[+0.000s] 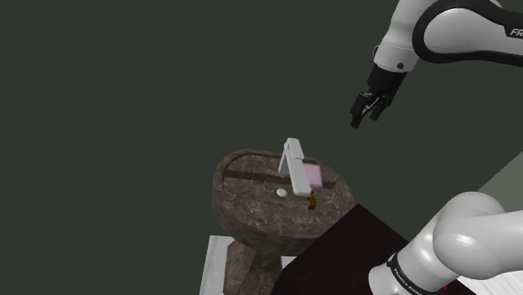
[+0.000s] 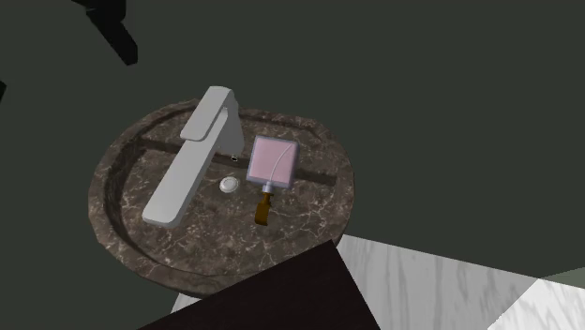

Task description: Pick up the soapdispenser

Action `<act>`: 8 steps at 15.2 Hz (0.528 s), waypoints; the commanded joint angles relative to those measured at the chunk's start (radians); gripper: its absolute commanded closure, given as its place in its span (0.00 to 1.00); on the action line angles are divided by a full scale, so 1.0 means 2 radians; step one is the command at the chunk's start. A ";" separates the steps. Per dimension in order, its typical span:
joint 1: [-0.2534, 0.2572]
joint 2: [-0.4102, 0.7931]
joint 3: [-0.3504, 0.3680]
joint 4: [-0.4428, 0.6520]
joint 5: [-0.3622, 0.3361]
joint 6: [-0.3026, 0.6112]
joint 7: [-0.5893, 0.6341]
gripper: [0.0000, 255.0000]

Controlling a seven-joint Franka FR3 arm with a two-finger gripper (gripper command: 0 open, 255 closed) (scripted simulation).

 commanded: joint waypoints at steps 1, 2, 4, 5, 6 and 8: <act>0.000 0.000 0.000 0.000 0.000 0.000 0.000 0.00; -0.001 -0.002 -0.001 -0.018 -0.003 0.018 0.003 0.00; -0.005 -0.003 -0.002 -0.053 -0.008 0.055 0.008 0.00; -0.007 -0.002 -0.003 -0.069 -0.011 0.074 0.012 0.00; -0.009 -0.001 -0.004 -0.085 -0.014 0.093 0.015 0.00; -0.013 0.005 -0.006 -0.115 -0.021 0.133 0.021 0.00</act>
